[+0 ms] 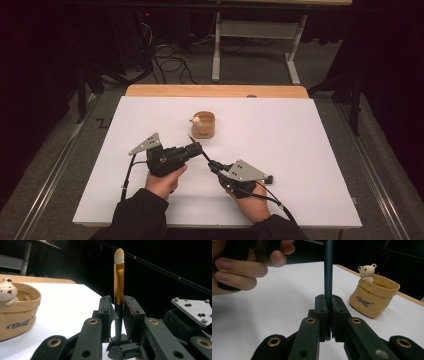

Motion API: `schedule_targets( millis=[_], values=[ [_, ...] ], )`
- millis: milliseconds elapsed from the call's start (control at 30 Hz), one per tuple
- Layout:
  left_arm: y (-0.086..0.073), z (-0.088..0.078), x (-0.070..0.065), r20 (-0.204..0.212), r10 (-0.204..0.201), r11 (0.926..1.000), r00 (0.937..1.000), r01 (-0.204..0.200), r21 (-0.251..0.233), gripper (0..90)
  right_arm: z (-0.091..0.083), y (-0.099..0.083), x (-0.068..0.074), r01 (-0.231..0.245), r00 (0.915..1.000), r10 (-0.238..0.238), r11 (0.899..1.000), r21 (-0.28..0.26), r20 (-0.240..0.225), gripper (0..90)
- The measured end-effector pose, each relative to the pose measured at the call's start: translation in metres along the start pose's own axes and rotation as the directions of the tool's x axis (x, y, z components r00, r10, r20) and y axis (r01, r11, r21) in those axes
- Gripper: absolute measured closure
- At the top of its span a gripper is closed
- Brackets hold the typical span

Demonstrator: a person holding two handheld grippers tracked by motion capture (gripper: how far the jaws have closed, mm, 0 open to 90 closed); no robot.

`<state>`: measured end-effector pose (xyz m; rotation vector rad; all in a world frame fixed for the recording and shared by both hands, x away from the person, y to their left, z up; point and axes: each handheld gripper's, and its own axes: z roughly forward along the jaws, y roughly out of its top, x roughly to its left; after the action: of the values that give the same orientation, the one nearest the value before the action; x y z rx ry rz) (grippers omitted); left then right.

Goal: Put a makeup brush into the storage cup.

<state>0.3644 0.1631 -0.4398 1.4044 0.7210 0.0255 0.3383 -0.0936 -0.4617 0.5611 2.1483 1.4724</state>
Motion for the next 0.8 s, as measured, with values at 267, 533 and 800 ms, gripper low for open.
schedule_targets(
  millis=[267,533,800],
  values=[
    [-0.0012,0.0006,0.0000,0.019,-0.001,1.0000,0.9998,0.001,-0.007,82.6,0.0005,-0.0003,0.0002,0.005,1.0000,-0.005,1.000,0.003,0.004,86.8],
    [-0.0014,0.0001,-0.0001,0.028,0.003,0.9999,0.9996,-0.003,-0.011,83.4,0.0007,-0.0005,0.0008,0.005,1.0000,-0.005,1.000,0.003,0.005,86.4],
    [-0.0016,0.0003,-0.0007,0.025,0.006,0.9999,0.9997,-0.005,-0.010,83.5,0.0006,-0.0004,0.0004,0.003,1.0000,-0.003,1.000,0.004,0.000,86.0]
  ],
)
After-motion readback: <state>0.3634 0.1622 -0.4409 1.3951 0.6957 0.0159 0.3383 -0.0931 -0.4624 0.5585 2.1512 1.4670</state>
